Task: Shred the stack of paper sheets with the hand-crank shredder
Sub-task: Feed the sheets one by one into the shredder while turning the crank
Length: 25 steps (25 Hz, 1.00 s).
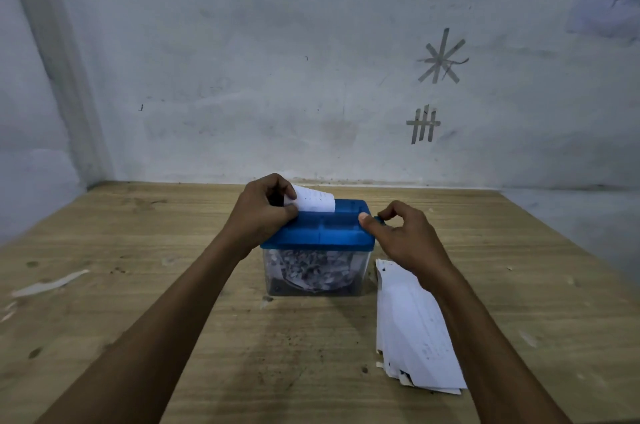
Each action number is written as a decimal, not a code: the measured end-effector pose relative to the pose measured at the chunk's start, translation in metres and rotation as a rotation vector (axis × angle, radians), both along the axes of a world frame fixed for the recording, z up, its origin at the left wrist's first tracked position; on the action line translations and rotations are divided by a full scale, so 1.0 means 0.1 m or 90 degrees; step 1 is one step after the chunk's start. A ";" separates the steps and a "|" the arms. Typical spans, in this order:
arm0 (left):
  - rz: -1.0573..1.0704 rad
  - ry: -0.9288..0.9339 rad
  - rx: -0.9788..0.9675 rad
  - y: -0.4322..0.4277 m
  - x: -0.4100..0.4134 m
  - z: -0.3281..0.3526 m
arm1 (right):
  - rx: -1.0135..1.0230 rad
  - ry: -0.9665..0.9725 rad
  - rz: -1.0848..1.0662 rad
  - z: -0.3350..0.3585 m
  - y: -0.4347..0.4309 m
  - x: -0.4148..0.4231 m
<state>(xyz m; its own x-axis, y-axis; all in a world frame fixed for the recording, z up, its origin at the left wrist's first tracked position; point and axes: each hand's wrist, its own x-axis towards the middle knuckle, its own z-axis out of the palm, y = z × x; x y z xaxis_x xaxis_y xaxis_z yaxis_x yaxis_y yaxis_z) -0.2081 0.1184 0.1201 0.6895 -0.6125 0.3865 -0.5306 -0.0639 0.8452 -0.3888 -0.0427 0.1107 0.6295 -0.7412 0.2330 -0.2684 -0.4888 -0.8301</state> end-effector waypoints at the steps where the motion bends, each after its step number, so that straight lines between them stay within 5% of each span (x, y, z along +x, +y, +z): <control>1: -0.018 -0.009 0.010 0.00 0.00 -0.01 | -0.009 0.013 0.003 0.05 -0.02 0.00; 5: -0.022 -0.028 0.053 -0.06 -0.05 -0.04 | -0.155 0.238 -0.011 0.36 -0.16 0.23; 8: 0.051 -0.032 0.103 -0.14 -0.11 -0.03 | -0.092 0.303 0.101 0.53 -0.28 0.18; 16: 0.163 -0.199 0.138 -0.24 -0.07 -0.26 | 0.028 -0.084 0.263 -0.06 -0.47 -0.17; 25: 0.149 -0.230 0.163 -0.26 -0.01 -0.21 | -0.009 -0.041 0.175 0.01 -0.50 0.21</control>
